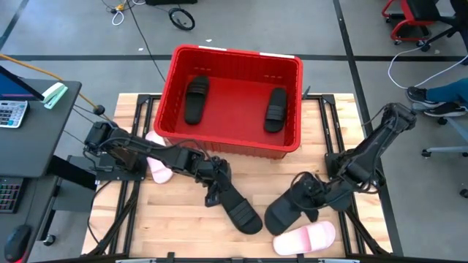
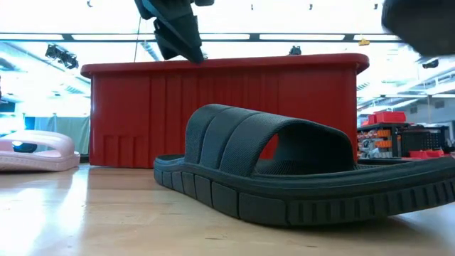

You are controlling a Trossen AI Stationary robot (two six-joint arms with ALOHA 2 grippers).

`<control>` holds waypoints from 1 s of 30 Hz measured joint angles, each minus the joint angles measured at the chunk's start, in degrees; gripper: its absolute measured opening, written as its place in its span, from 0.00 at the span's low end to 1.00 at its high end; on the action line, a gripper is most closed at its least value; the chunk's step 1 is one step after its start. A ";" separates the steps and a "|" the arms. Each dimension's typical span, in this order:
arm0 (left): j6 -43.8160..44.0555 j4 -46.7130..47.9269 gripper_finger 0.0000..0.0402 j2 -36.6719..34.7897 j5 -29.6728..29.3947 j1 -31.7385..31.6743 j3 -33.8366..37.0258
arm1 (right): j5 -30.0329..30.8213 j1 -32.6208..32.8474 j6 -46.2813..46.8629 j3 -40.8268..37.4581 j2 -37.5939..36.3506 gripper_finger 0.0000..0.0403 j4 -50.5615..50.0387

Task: Pick and place slides into bin
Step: Put the black slide into the bin

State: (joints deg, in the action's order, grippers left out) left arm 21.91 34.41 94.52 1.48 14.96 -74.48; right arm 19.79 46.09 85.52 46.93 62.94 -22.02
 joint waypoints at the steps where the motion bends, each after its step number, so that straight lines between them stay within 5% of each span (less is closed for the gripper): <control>1: 0.00 0.00 0.30 0.00 0.00 0.29 0.00 | -0.02 0.25 -1.65 2.07 0.39 0.01 -0.07; 9: -0.02 -0.04 0.27 0.00 0.02 2.44 0.00 | 0.27 0.71 -14.35 16.99 6.90 0.01 -7.97; 14: 1.56 -0.07 0.24 0.00 0.01 4.04 -0.01 | 9.31 -1.64 -14.84 24.05 11.46 0.01 -21.36; 30: 4.54 0.02 0.14 0.00 0.02 9.22 0.00 | 8.50 -14.27 -38.95 26.78 14.31 0.01 -25.66</control>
State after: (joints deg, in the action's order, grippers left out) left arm 26.45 34.44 94.52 1.50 24.17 -74.48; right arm 28.29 31.82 46.57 73.71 77.25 -47.68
